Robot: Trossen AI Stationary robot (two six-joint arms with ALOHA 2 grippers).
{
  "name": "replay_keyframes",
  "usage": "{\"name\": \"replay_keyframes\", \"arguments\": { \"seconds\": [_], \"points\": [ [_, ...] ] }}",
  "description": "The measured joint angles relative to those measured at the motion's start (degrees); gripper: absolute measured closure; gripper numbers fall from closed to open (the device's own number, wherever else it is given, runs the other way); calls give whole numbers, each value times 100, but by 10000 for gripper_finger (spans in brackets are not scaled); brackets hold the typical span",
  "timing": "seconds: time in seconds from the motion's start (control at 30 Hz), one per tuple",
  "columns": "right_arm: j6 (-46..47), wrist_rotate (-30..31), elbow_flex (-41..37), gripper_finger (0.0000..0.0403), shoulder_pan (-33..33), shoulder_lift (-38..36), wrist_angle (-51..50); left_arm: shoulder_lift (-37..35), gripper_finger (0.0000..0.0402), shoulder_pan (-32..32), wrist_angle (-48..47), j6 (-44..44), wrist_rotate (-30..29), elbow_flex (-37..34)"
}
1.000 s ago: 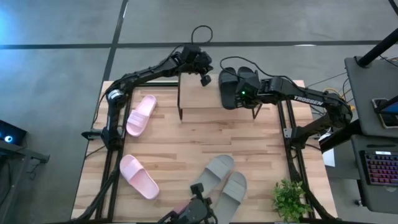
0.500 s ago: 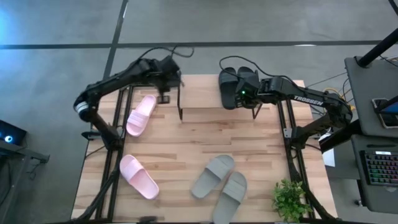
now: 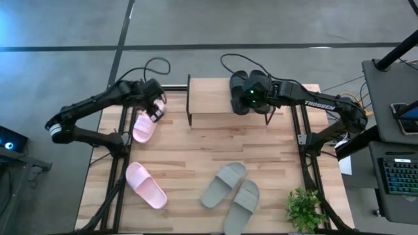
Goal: Pick and place slides into the shelf
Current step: Put the right pink slide on the shelf
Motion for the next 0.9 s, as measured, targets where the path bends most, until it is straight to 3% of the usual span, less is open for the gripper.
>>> {"name": "replay_keyframes", "arguments": {
  "seconds": [0.2,0.37,0.47,0.67,0.9],
  "points": [
    [-368,-802,7,394,0,340,558,-167,196,-91,-433,1242,130,-342],
    [-439,-1209,4,394,21,648,539,411,190,29,-672,1970,214,-357],
    [-438,-1254,4,394,86,775,533,988,190,211,-925,2259,521,-319],
    [-425,-1232,4,394,279,836,520,1892,190,429,-956,3145,522,-323],
    [-425,-1200,4,394,437,824,503,2272,190,636,-704,3744,533,-332]
  ]
}}
